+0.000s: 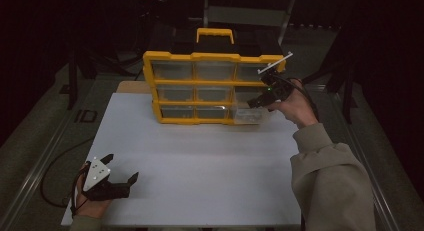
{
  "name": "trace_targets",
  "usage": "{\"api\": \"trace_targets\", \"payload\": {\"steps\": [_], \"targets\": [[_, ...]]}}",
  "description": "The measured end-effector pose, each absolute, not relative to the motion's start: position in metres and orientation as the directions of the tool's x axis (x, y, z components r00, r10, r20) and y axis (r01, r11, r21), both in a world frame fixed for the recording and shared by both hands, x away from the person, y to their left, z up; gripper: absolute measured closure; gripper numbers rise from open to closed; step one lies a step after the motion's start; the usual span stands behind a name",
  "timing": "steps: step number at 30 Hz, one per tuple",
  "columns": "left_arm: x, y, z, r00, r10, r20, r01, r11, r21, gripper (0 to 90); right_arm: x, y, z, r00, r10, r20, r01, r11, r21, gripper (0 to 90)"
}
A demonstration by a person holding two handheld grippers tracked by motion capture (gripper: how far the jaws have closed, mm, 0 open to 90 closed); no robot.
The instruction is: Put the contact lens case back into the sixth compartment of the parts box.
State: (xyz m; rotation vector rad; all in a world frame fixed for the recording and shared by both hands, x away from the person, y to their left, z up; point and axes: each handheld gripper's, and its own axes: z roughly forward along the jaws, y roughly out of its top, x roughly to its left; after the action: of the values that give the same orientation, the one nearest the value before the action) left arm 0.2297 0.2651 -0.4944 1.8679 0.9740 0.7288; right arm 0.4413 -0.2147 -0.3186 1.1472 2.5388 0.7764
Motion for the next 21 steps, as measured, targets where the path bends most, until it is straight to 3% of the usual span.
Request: {"api": "trace_targets", "payload": {"steps": [6, 21], "targets": [[0.23, 0.265, -0.494, 0.519, 0.849, 0.095, 0.332, -0.303, 0.893, 0.0, 0.436, -0.218, -0.318, -0.642, 0.767, -0.013, 0.601, 0.513, 0.613, 14.4], [0.231, 0.265, -0.494, 0.517, 0.85, 0.097, 0.334, -0.306, 0.892, 0.0, 0.398, -0.227, -0.328, -0.682, 0.731, 0.0, 0.503, 0.47, 0.725, 12.5]]}}
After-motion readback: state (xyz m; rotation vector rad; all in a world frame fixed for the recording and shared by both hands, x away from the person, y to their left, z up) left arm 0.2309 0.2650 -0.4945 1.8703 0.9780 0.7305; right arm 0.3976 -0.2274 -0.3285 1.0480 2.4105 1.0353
